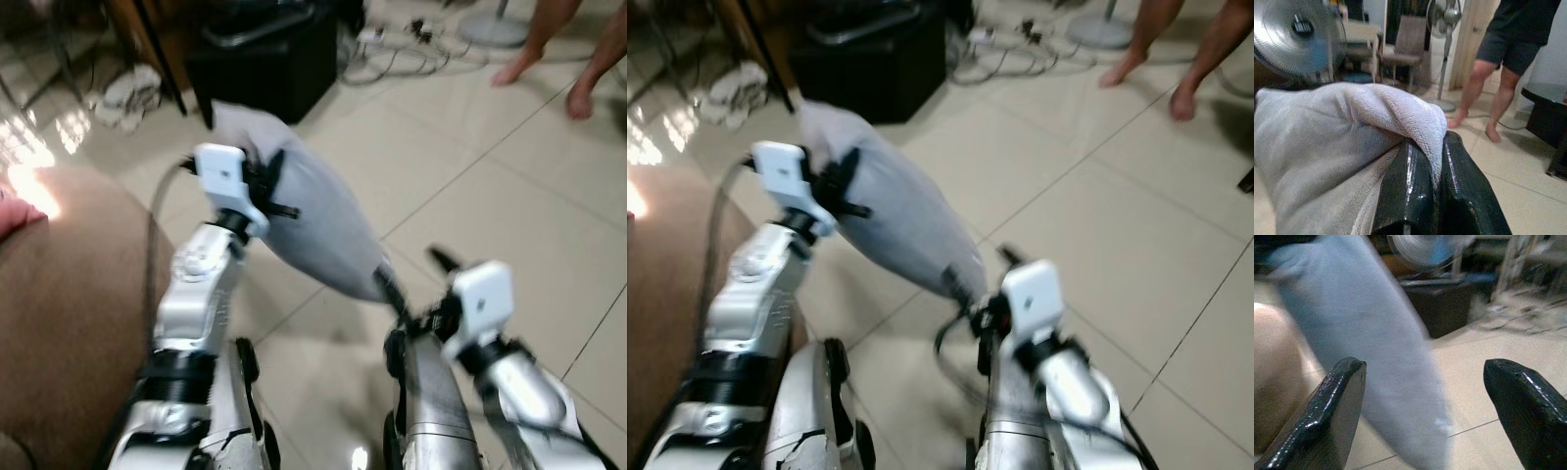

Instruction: Move the pillow to the sofa from floor

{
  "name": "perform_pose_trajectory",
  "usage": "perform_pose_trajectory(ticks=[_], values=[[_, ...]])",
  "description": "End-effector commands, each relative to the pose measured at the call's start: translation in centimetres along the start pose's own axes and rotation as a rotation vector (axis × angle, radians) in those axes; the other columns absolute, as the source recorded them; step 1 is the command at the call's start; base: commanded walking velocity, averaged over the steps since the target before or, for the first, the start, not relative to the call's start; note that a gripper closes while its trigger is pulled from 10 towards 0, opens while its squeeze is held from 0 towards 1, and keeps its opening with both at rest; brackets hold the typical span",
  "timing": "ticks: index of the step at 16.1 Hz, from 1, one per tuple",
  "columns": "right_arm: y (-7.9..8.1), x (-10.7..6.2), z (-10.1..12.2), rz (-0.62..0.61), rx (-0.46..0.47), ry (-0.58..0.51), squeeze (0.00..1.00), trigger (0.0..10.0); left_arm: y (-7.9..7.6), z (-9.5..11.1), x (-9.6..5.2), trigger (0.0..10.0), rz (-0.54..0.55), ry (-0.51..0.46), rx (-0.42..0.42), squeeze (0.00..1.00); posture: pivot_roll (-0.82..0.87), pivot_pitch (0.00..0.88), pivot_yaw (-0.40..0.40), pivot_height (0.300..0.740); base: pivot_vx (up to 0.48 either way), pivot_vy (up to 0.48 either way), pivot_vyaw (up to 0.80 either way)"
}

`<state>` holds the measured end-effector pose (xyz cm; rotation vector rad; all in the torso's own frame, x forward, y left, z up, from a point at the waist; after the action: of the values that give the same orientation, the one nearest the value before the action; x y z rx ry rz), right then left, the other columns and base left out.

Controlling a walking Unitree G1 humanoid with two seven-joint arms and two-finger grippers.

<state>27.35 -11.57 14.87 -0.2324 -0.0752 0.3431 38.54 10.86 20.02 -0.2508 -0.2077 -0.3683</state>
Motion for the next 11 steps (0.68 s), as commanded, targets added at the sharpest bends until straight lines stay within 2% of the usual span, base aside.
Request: perform_pose_trajectory(ticks=[1, 2, 3, 5, 7, 9, 11], values=[[-1.1, 0.2, -0.2, -0.073, -0.030, 0.000, 0.00, 10.0, 0.7, 0.4, -0.6, 10.0, 0.020, 0.007, 0.028, 0.00, -0.09, 0.005, 0.082, 0.575, 0.000, 0.000, 0.00], [-3.1, 0.7, -0.3, -0.197, -0.073, 0.006, 0.00, 10.0, 2.0, -0.2, -1.7, 10.0, 0.082, 0.040, 0.052, 0.00, -0.08, 0.000, 0.079, 0.590, 0.000, 0.000, 0.00], [-3.5, 0.7, -0.3, -0.223, -0.071, 0.005, 0.00, 10.0, 2.3, -0.3, -1.9, 10.0, 0.093, 0.046, 0.051, 0.00, -0.08, 0.000, 0.078, 0.595, 0.000, 0.000, 0.00], [-5.7, 0.8, -1.6, -0.366, -0.063, 0.069, 0.00, 10.0, 3.6, -1.7, -3.9, 10.0, 0.131, 0.115, 0.117, 0.00, -0.08, 0.000, 0.070, 0.615, 0.000, 0.000, 0.00], [-6.6, 0.9, -2.9, -0.427, -0.028, 0.111, 0.00, 10.0, 3.9, -2.4, -4.7, 10.0, 0.149, 0.142, 0.131, 0.00, -0.07, 0.000, 0.062, 0.635, 0.000, 0.000, 0.00], [-6.7, 1.2, -3.0, -0.430, -0.029, 0.112, 0.00, 10.0, 3.5, -2.8, -4.8, 10.0, 0.143, 0.144, 0.143, 0.00, -0.08, 0.000, 0.060, 0.655, 0.000, 0.000, 0.00], [-6.6, 1.7, -2.5, -0.423, -0.033, 0.095, 0.00, 10.0, 2.2, -2.5, -4.4, 10.0, 0.113, 0.116, 0.123, 0.00, -0.08, 0.000, 0.057, 0.680, 0.000, 0.000, 0.00]])
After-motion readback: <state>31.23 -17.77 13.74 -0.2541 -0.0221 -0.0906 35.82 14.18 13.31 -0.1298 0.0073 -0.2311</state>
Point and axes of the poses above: a point about 5 cm out from each wrist's last joint towards the gripper, its own x axis pointing out of the wrist towards the gripper, its own z axis along the axis of the wrist's last joint, y = z × x, the point moved 6 cm from there along x, pointing out of the wrist towards the gripper, and after that the axes turned 7 degrees about -x, right-handed, at the moved point
